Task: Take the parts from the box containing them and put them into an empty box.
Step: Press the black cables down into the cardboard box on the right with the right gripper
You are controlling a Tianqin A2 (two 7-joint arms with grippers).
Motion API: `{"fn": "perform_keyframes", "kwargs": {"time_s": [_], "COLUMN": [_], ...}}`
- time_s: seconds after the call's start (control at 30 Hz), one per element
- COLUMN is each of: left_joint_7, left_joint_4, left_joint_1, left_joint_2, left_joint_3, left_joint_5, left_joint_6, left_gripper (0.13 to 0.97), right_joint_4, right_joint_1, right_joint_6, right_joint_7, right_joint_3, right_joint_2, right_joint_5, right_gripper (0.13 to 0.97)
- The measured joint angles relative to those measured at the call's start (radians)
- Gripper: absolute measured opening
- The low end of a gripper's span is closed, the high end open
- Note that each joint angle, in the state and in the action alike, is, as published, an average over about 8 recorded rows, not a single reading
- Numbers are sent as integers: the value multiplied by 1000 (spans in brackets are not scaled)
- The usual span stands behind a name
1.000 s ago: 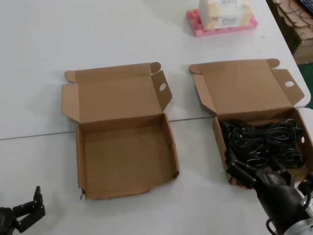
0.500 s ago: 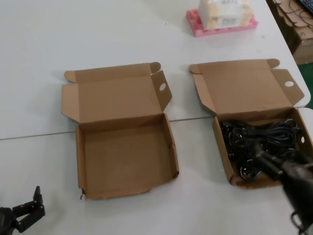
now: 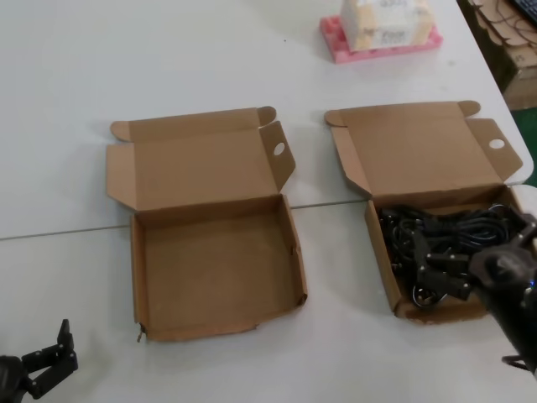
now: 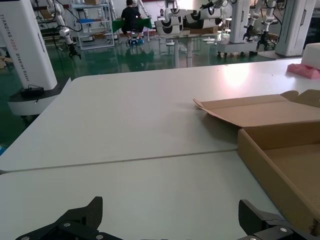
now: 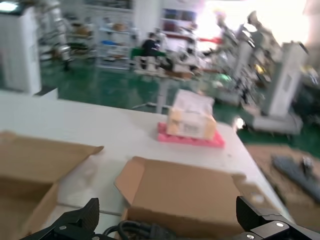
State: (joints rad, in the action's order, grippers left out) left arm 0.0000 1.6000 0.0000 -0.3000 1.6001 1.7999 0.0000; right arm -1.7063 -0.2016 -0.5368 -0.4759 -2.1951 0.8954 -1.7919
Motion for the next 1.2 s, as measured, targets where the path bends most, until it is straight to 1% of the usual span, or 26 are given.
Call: {"fn": "perform_keyframes", "kwargs": {"time_s": [0.1, 0.2, 0.37, 0.53, 0.7, 0.8, 0.9, 1.03, 1.2], "left_joint_7": [0, 0, 0, 0, 0, 0, 0, 0, 0], "left_joint_4": [0, 0, 0, 0, 0, 0, 0, 0, 0], "left_joint_1": [0, 0, 0, 0, 0, 0, 0, 0, 0], "left_joint_2": [0, 0, 0, 0, 0, 0, 0, 0, 0], "left_joint_3": [0, 0, 0, 0, 0, 0, 0, 0, 0], "left_joint_5": [0, 0, 0, 0, 0, 0, 0, 0, 0], "left_joint_6": [0, 0, 0, 0, 0, 0, 0, 0, 0], "left_gripper": [966, 966, 966, 966, 966, 966, 966, 966, 966], "right_joint_4": [30, 62, 110, 150, 178, 189, 203, 233, 298], "right_joint_1": [-21, -17, -6, 13, 26, 19, 0, -37, -93], "right_joint_6": [32, 111, 280, 457, 594, 641, 664, 675, 664], "right_joint_7": [0, 0, 0, 0, 0, 0, 0, 0, 0], "right_joint_3": [-18, 25, 148, 306, 443, 483, 490, 465, 404], "right_joint_2": [22, 11, -52, -147, -219, -234, -236, -236, -235], "right_joint_5": [113, 257, 506, 740, 933, 1006, 1050, 1078, 1084], "right_gripper": [966, 966, 966, 966, 966, 966, 966, 966, 966]}}
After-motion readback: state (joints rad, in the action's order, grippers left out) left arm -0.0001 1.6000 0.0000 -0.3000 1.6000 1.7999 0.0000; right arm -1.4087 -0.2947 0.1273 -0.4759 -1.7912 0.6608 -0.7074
